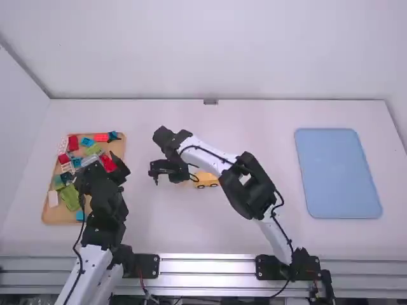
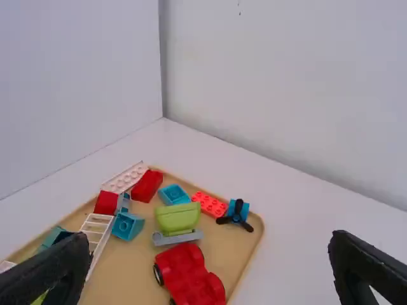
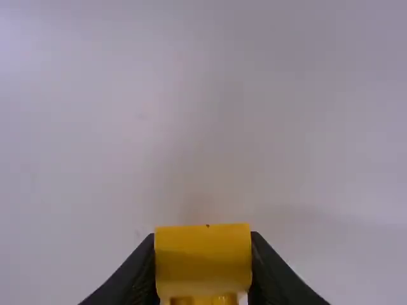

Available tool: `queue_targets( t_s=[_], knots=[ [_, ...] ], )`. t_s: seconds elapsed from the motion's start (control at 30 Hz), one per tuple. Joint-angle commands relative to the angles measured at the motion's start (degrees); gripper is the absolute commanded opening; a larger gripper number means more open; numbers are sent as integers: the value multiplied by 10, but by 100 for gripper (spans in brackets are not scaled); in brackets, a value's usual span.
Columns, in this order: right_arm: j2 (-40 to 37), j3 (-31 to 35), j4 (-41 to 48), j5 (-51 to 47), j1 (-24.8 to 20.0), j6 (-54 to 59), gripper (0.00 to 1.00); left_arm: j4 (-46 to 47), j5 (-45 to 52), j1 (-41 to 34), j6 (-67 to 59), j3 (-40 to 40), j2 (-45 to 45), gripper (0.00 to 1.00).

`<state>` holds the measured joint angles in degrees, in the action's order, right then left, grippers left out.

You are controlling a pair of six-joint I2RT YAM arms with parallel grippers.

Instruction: Assemble lego blocks to make yellow taxi

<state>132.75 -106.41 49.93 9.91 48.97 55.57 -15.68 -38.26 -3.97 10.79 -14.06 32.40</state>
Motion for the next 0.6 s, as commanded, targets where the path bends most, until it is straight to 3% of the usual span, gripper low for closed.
queue_targets(
  t_s=[0.0,0.17,0.4,0.57],
  knots=[
    [8,4,1,11,1,-14,22,-2,-13,-1,3,5,-4,99],
    [8,4,0,8,2,-28,22,-2,-12,-1,3,5,-4,99],
    [8,10,-2,7,0,-28,37,0,-12,-1,3,5,-4,99],
    [8,23,-14,5,-6,-28,41,0,-12,-1,3,5,-4,99]
  ],
)
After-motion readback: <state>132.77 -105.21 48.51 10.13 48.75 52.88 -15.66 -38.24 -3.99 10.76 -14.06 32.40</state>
